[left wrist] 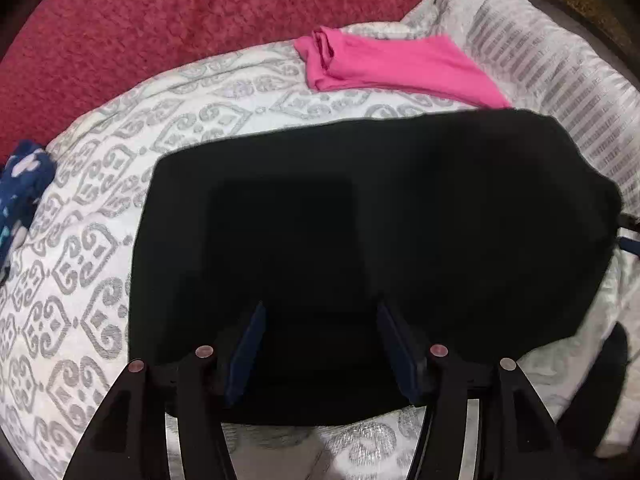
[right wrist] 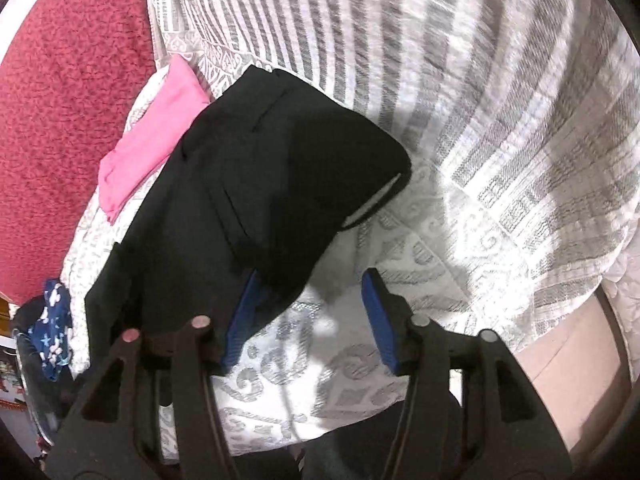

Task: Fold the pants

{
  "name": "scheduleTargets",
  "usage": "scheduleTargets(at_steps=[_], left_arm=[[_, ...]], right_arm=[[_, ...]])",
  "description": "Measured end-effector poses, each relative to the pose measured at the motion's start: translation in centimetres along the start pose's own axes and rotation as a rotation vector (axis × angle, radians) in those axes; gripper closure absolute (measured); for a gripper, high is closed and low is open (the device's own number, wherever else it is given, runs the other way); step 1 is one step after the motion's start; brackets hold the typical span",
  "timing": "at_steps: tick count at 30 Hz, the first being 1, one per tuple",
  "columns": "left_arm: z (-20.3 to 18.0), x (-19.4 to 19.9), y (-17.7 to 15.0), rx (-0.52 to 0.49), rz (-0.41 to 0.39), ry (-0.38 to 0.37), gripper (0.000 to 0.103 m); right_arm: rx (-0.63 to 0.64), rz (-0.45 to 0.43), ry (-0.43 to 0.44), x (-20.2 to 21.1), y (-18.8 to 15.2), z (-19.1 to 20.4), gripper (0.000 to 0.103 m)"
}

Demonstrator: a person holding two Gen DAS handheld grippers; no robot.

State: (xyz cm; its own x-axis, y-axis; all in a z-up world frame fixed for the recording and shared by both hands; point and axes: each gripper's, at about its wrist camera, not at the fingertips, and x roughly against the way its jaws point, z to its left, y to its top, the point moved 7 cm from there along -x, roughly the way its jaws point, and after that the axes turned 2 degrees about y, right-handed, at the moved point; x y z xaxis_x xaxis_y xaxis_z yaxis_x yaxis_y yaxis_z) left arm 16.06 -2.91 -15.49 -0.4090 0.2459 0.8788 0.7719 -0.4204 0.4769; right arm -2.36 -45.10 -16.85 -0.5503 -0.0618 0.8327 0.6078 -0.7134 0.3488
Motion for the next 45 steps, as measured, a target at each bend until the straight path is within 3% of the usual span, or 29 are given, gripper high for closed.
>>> scheduleTargets(at_steps=[6,11,12,13,14,16,19,24,31,36,39,43,45], left_arm=[[0.2,1.8,0.5,0.013,-0.004,-0.059,0.044],[-1.3,1.5,2.6,0.036,-0.015,-0.115,0.044],[-2.0,1.2,3.0,0.035,-0.012,-0.132,0.044],[-3.2,0.6,3.7,0.027,-0.005,-0.161,0.044],[-4.4,0.3,3.9,0.015,0.003,-0.177,0.044],[-6.0,-1.2,3.6,-0.033,0.041,-0.165,0.044],[-7.1,-1.4,3.0,-0.085,0.000,-0.098,0.044],[-6.7,-0.8,3.0,-0.056,0.016,-0.148,0.044],[-6.9,-1.1,3.3,-0.050,0.018,-0.153,0.044],[-6.3,-0.8,3.3,-0.039,0.022,-0.171,0.044],[-4.0,0.0,3.0,0.016,0.014,-0.193,0.043],[2.2,0.8,2.0,0.208,0.004,-0.225,0.043],[5.6,1.2,1.4,0.305,-0.007,-0.232,0.042]], right_arm=[[-0.050,-0.055,0.074,-0.5,2.5,0.8,0.039],[-0.043,-0.047,-0.005,-2.2,3.4,1.6,0.040],[-0.030,-0.052,-0.033,-2.3,3.6,1.7,0.044],[-0.004,-0.058,-0.079,-2.2,3.7,1.9,0.059],[0.017,-0.063,-0.083,-2.1,3.9,2.2,0.073],[0.030,-0.073,-0.034,-1.4,4.1,3.0,0.082],[0.085,-0.116,-0.034,0.0,4.6,4.7,0.083],[0.210,-0.154,-0.086,0.7,4.8,8.5,0.083],[0.376,-0.202,-0.101,1.7,4.4,14.2,0.084],[0.491,-0.227,-0.067,2.4,2.6,18.7,0.084],[0.584,-0.231,-0.044,2.0,0.7,22.7,0.084],[0.772,-0.204,0.022,0.2,-4.6,29.2,0.084],[0.897,-0.150,0.076,-1.8,-8.6,32.3,0.084]])
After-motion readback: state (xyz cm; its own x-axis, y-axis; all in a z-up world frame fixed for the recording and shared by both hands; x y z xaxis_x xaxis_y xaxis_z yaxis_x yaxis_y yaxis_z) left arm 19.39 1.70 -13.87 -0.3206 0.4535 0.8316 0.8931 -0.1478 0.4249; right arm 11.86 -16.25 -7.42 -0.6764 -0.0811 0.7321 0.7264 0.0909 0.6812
